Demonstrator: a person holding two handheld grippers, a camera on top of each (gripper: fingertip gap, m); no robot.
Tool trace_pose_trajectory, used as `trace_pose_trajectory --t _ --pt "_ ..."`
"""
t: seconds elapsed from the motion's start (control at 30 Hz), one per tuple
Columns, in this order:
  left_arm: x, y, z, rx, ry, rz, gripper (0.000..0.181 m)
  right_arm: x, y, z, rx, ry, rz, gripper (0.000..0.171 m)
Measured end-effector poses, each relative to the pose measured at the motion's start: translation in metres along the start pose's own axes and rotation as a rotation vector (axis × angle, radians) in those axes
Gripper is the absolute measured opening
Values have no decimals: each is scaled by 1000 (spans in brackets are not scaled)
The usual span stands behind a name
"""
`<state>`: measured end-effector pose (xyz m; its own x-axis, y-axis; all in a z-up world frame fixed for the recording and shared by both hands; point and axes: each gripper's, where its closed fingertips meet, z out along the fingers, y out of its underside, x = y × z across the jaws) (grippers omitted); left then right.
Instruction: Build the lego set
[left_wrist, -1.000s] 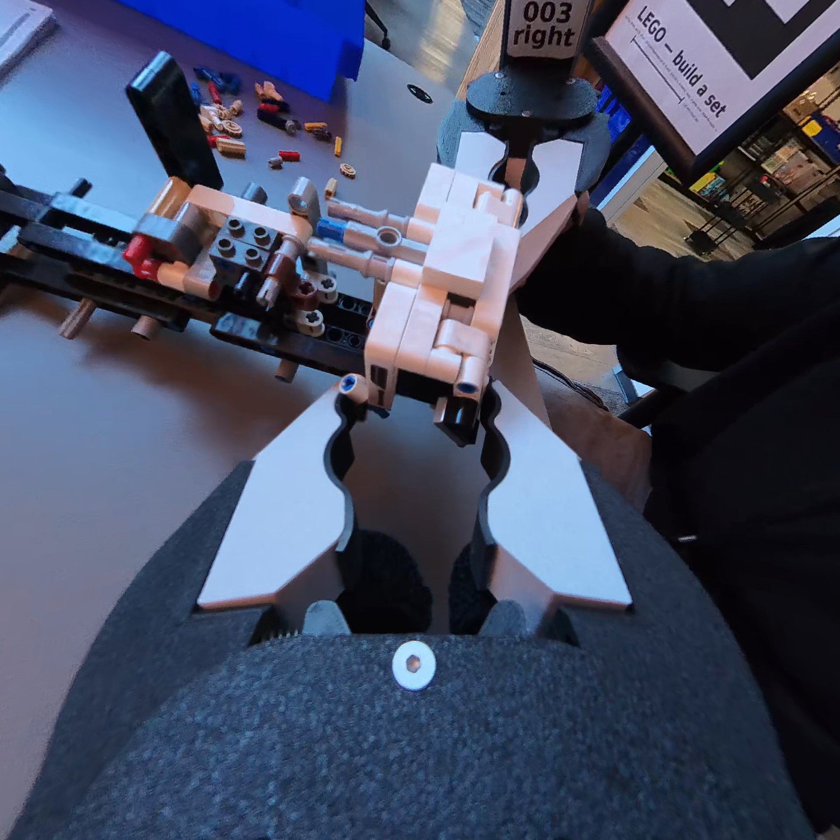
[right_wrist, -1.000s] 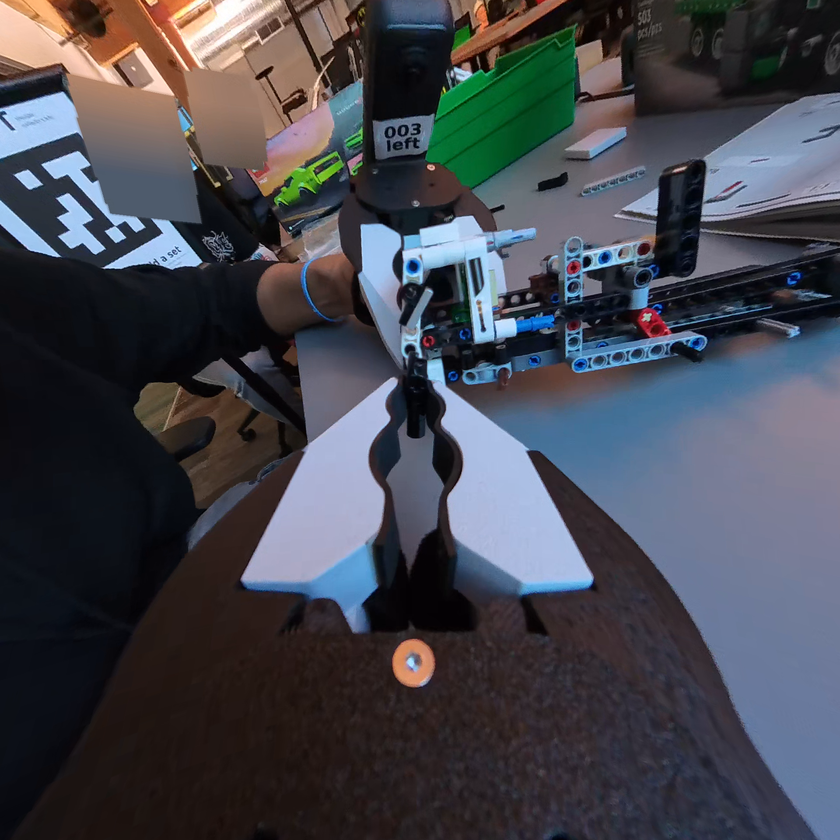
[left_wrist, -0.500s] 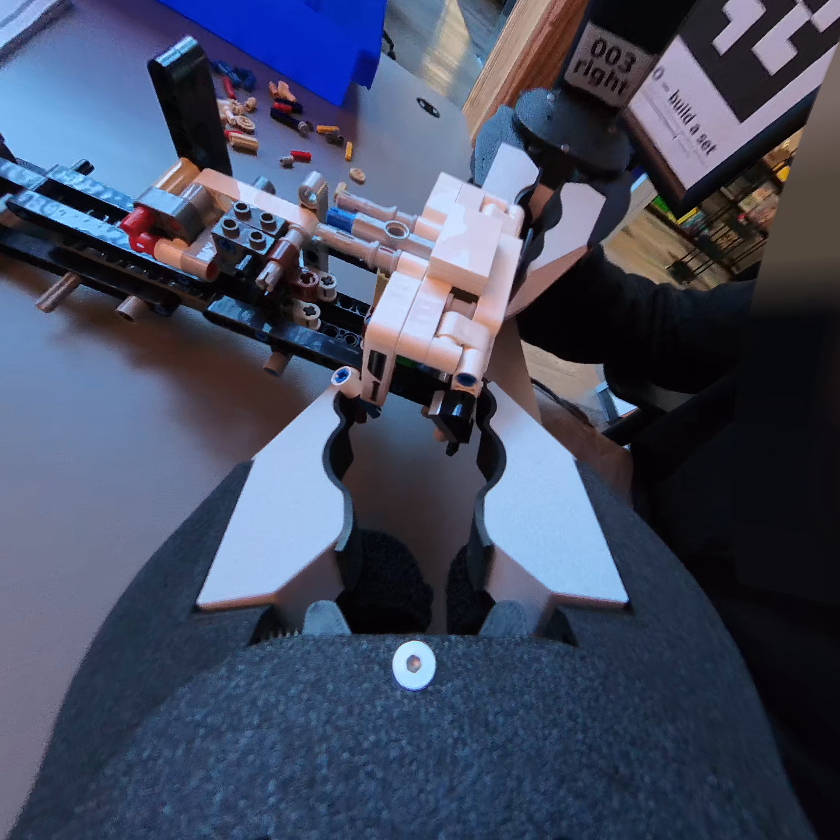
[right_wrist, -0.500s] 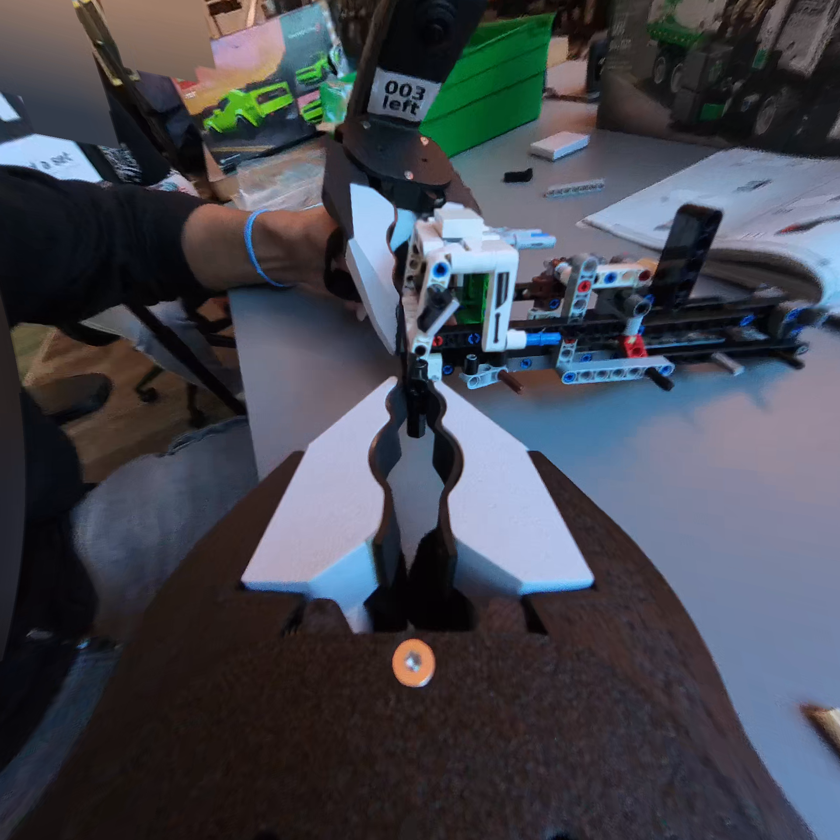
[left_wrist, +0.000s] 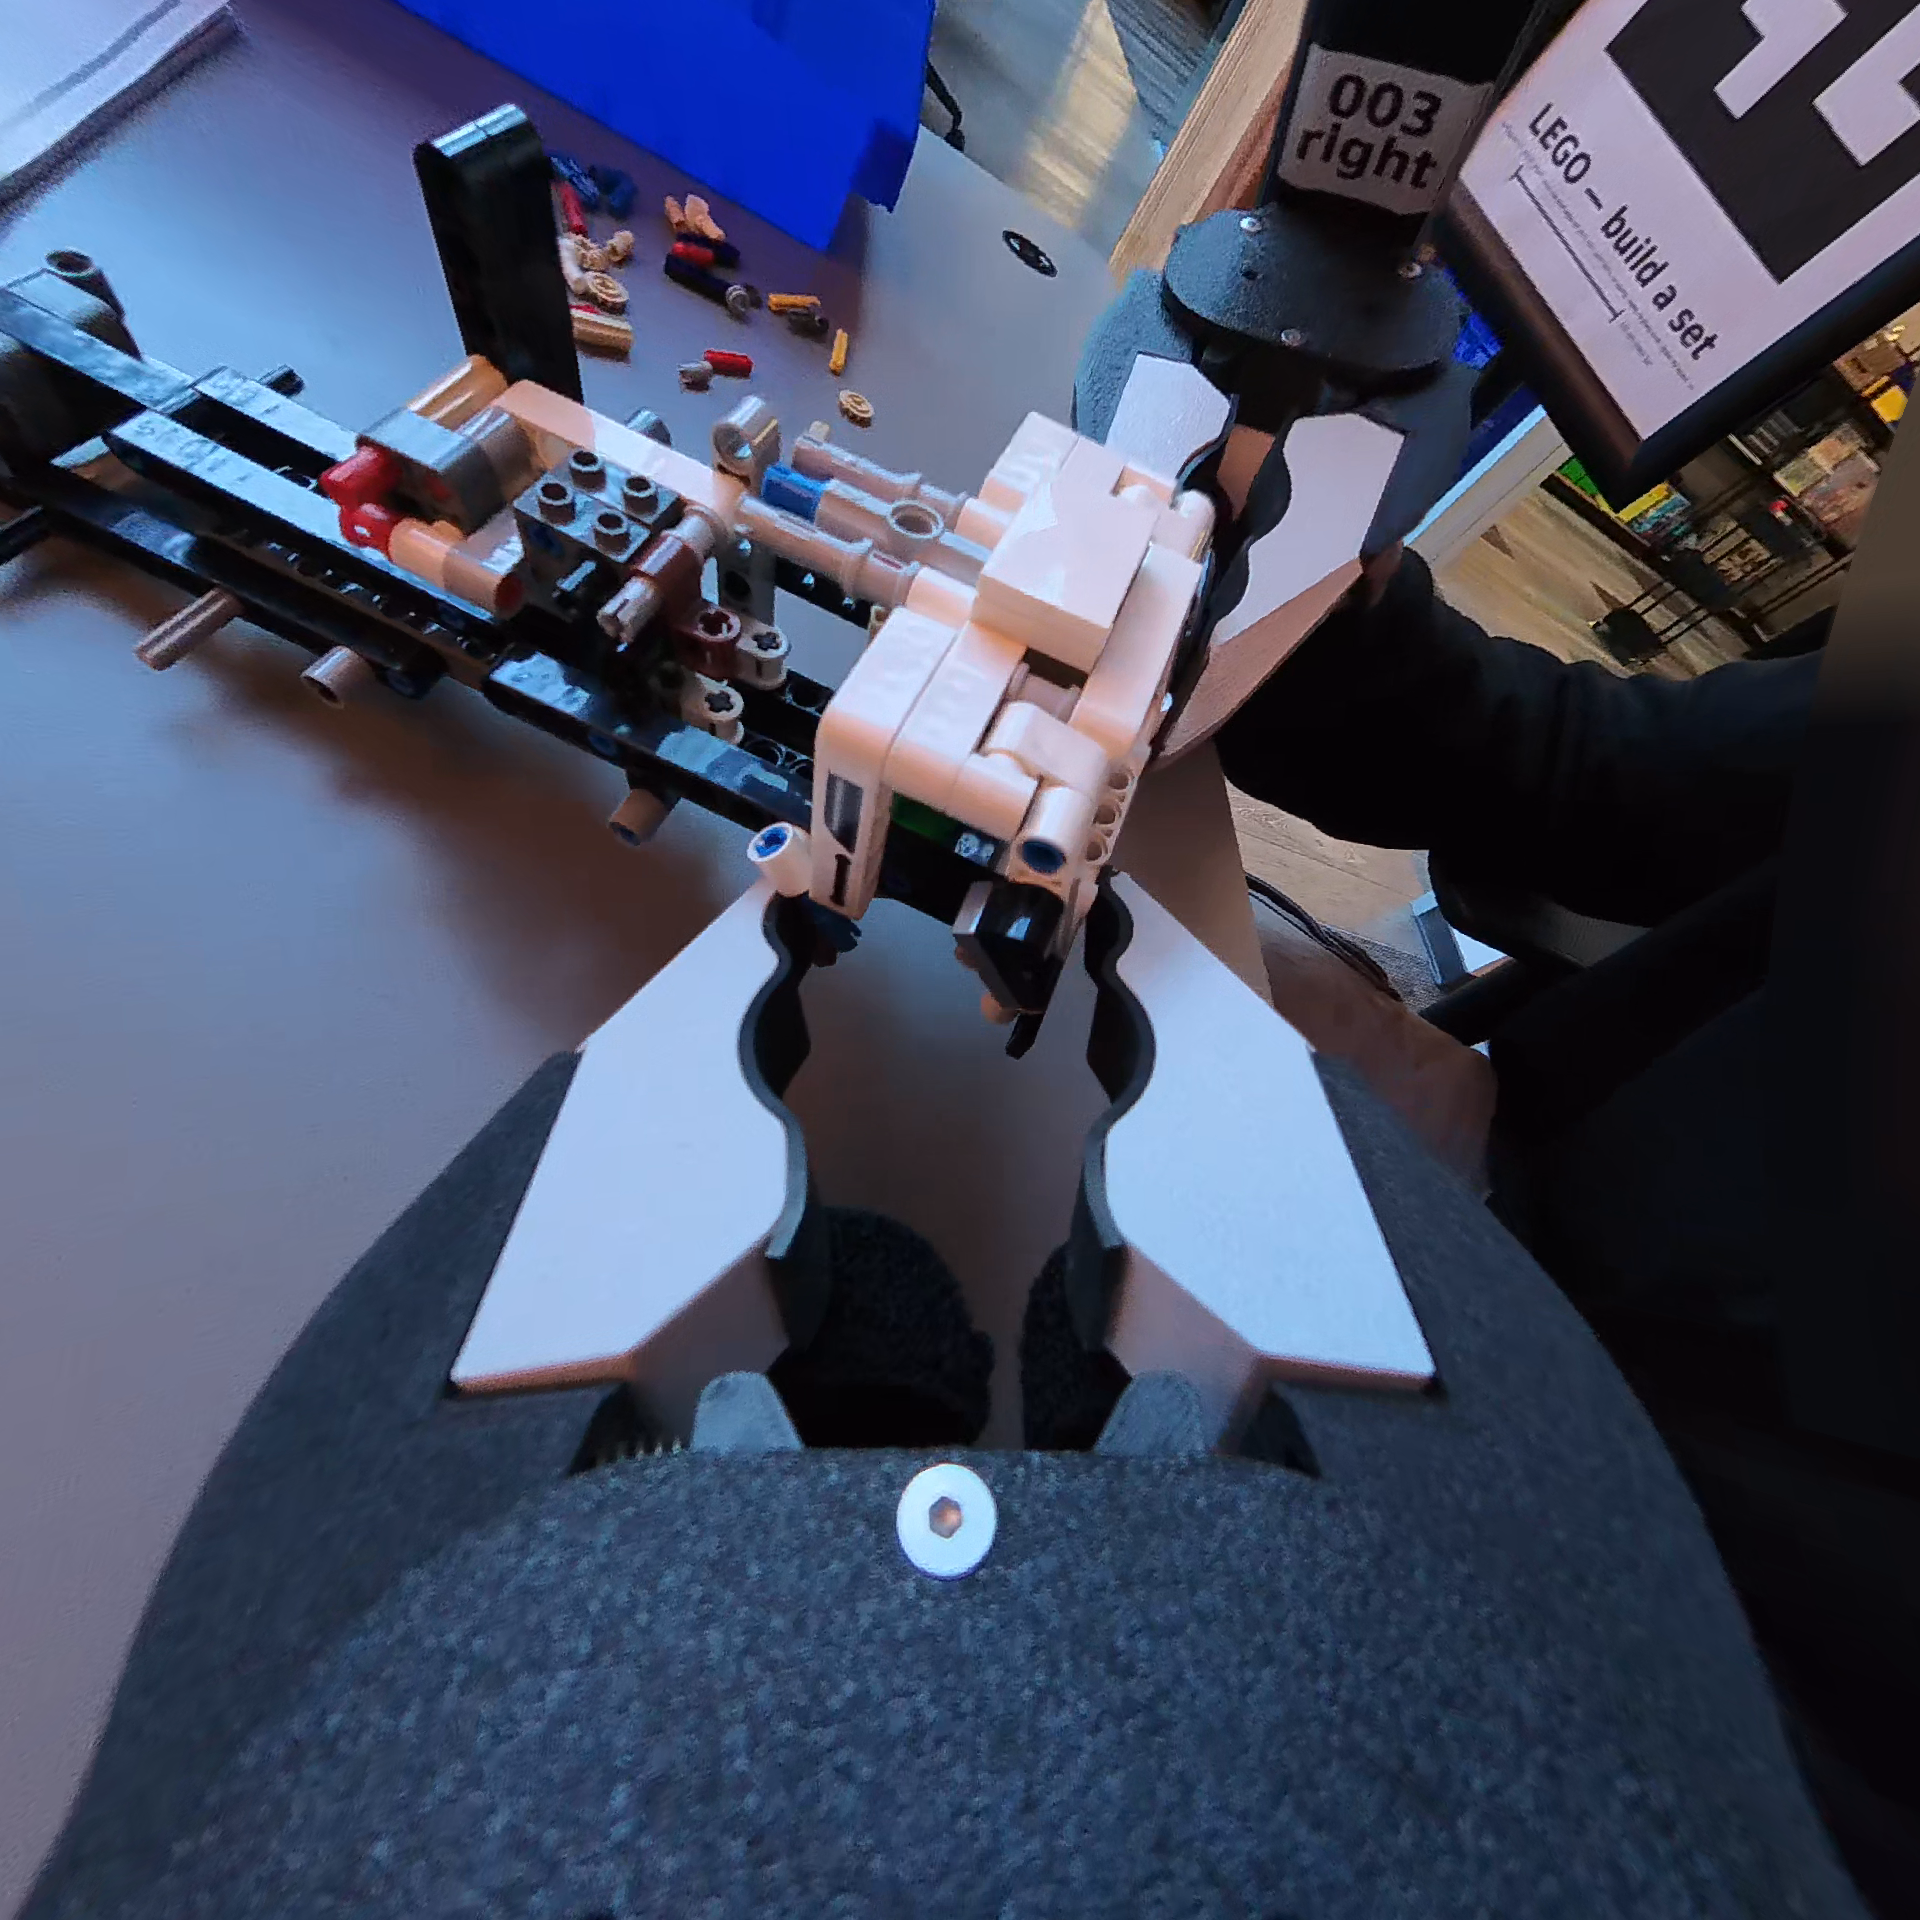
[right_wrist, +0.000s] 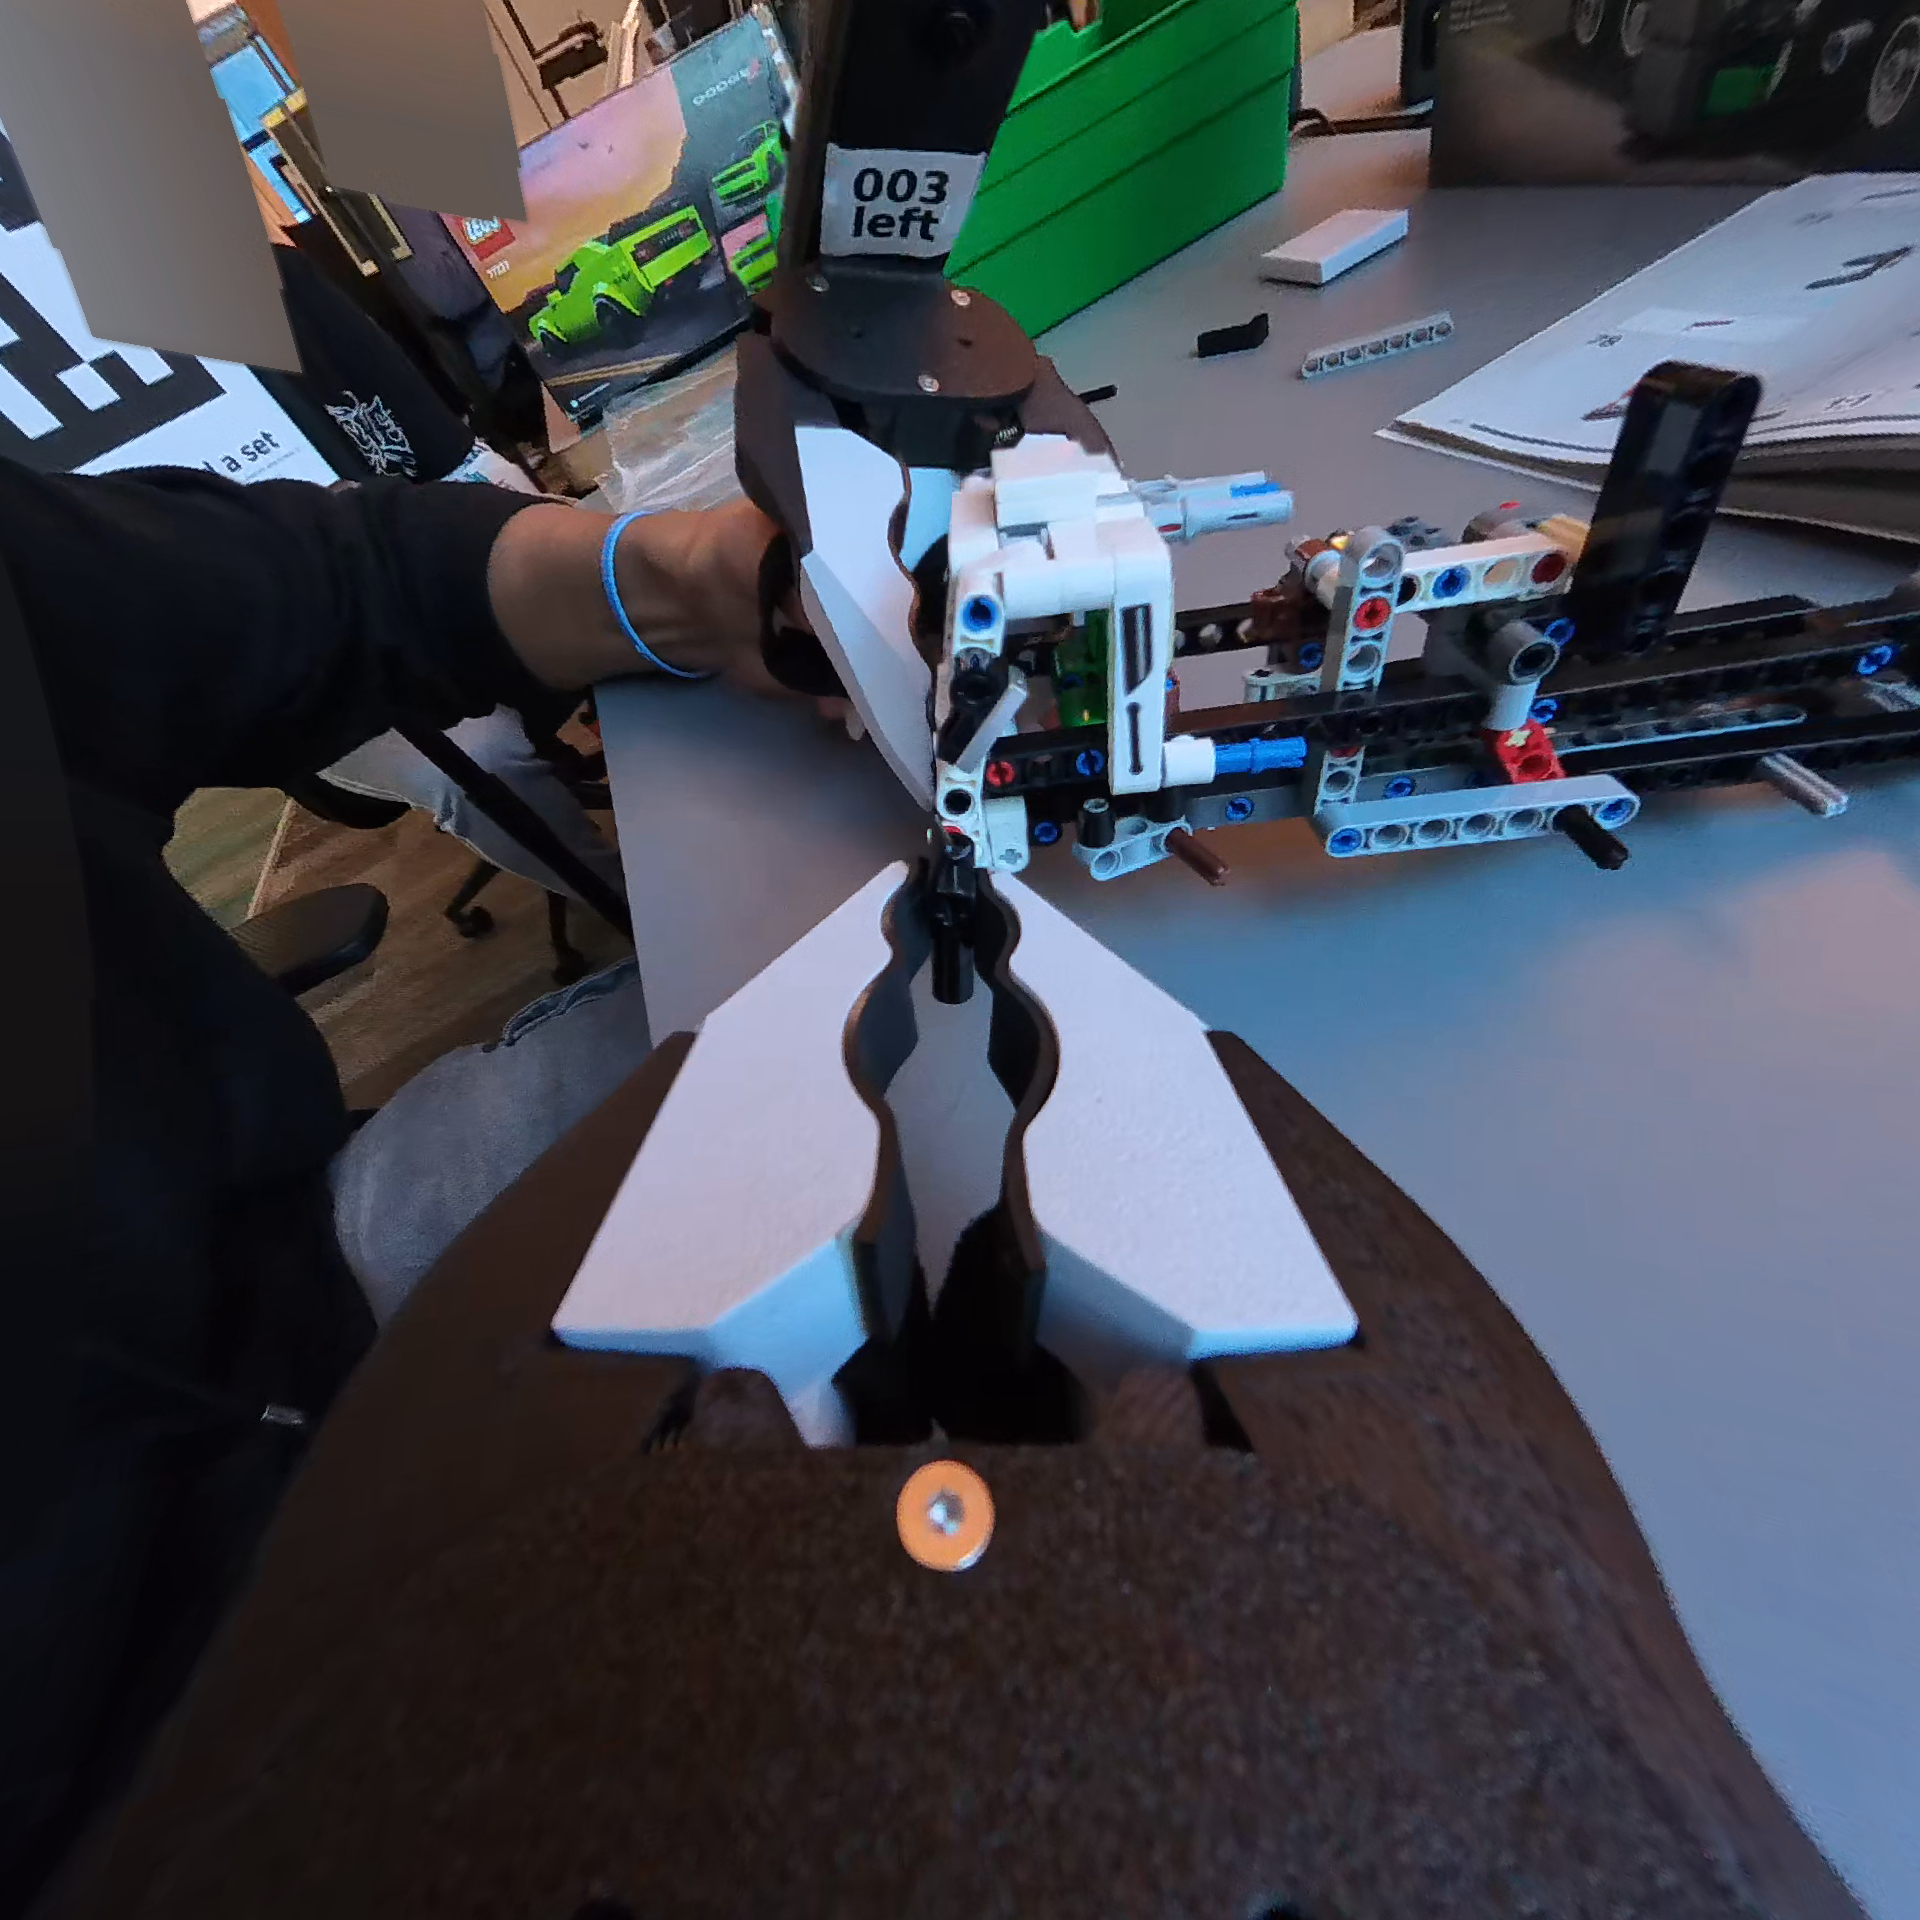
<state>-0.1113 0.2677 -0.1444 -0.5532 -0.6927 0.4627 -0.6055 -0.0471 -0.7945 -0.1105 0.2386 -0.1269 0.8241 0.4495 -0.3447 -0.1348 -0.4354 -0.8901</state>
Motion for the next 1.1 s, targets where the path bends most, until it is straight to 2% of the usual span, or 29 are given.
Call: trace_pose_trajectory --t 0.47,0.6,0.87,1.1 --pt "1 -1 -1 15 10 -8 53 5 -11 -3 79 33 -11 6" --pt "3 1 1 -2 4 11 53 4 -5 1 27 34 -25 6" --pt "10 -1 -1 10 76 -8 53 -8 -6 -6 30 -103 18 6" --pt "13 2 0 -10 92 3 53 -9 -7 -5 22 -142 14 6"
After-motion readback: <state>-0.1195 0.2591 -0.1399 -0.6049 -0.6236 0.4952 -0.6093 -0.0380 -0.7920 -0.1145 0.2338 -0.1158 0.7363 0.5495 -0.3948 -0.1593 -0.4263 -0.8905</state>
